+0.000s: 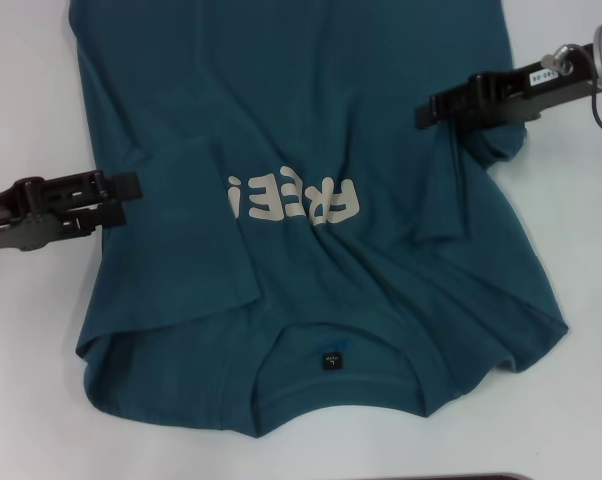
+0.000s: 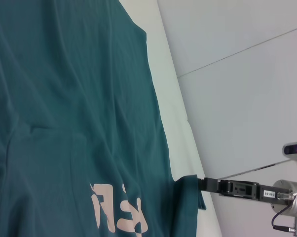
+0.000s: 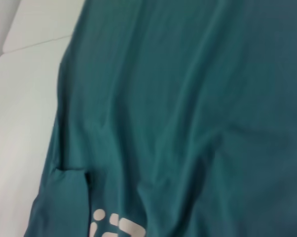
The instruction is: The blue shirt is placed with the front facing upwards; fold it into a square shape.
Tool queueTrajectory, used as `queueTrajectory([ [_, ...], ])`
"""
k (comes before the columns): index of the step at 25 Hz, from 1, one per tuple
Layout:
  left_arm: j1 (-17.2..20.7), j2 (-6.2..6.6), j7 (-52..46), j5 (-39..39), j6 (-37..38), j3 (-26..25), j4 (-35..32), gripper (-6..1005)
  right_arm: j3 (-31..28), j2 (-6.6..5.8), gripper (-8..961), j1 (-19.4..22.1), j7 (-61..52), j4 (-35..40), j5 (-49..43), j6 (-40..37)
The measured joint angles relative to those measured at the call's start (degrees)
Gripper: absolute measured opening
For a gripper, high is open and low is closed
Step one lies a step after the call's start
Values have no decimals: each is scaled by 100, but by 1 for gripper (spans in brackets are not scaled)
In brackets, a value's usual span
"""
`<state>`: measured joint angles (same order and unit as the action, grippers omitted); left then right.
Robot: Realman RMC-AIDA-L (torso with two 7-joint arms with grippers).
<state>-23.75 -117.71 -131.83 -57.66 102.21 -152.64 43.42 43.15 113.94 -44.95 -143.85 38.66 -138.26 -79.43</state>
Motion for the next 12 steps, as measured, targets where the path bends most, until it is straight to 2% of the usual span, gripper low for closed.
queueTrajectory([
  [3, -4, 1, 0, 0, -1, 1, 0, 813, 128, -1, 628, -95, 17, -4, -21, -28],
  [7, 16, 3, 0, 0, 0, 3, 0, 813, 579, -97, 644, -179, -50, 11, -32, -219],
  [12, 30, 4, 0, 0, 1, 6, 0, 813, 680, -243, 645, -260, -117, 89, -202, -615],
])
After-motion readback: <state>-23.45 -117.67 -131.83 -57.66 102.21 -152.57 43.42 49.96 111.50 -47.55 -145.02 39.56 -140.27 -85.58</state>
